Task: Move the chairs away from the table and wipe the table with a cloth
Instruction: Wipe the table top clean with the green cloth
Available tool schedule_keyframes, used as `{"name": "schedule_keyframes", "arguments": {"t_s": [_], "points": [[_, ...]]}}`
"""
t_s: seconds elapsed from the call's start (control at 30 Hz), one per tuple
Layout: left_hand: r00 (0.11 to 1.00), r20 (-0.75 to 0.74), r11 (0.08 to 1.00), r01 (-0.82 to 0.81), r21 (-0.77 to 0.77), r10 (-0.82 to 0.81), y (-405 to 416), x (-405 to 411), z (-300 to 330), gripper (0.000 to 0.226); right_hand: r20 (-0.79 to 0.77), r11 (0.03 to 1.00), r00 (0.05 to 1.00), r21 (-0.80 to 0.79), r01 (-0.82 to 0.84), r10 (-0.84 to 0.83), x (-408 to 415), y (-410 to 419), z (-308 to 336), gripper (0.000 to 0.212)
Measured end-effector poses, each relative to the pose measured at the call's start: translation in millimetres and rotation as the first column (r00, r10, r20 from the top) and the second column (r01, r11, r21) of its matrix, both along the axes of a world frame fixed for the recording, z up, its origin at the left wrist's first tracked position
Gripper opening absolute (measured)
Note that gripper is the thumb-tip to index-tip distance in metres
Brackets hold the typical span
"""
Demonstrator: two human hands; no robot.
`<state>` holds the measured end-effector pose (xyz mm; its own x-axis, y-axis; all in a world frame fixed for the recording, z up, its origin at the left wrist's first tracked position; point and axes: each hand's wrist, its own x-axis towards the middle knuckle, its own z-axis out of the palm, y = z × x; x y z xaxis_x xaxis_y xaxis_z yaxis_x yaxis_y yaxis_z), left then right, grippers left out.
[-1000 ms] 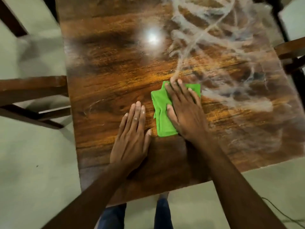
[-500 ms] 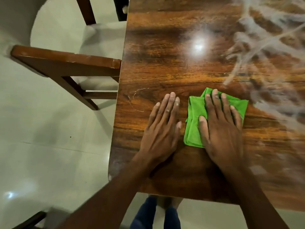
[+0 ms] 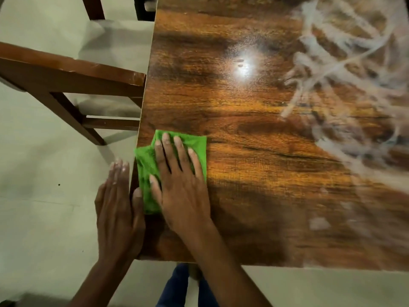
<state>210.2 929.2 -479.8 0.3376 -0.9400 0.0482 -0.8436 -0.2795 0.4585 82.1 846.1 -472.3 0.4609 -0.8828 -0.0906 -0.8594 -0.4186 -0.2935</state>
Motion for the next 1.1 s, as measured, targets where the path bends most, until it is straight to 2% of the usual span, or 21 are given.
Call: {"name": "schedule_keyframes", "arguments": {"t_s": [0.17,0.27,0.43,0.6,0.73,0.93,1.1], "points": [[0.998,0.001,0.998,0.066,0.004,-0.066,-4,-10,-7,0.061,-0.086,1.0,0.996,-0.003,0.01,-0.011,-49,92,-2,0.085],[0.995,0.022,0.994,0.101,0.029,-0.102,-6,-12,-4,0.063,-0.1,0.997,0.992,0.017,0.08,-0.078,-83,102,-2,0.083],[0.954,0.053,0.956,0.292,0.036,-0.294,-28,-37,6,0.068,-0.073,0.962,0.96,0.028,0.273,-0.27,-136,51,5,0.072],[0.894,0.085,0.898,0.438,0.052,-0.441,-83,-107,3,0.068,-0.099,0.963,0.958,-0.014,0.269,-0.269,-168,-12,4,0.07],[0.878,0.111,0.883,0.453,0.122,-0.465,-97,-125,-4,0.067,-0.108,0.96,0.954,-0.045,0.277,-0.28,-174,0,2,0.07],[0.854,0.16,0.867,0.473,0.158,-0.495,-96,-125,-6,0.067,-0.165,0.901,0.886,-0.041,0.432,-0.432,-198,74,6,0.073],[0.846,0.191,0.866,0.469,0.177,-0.497,-96,-126,-6,0.068,-0.107,0.799,0.793,-0.025,0.601,-0.6,-188,83,5,0.072]]}}
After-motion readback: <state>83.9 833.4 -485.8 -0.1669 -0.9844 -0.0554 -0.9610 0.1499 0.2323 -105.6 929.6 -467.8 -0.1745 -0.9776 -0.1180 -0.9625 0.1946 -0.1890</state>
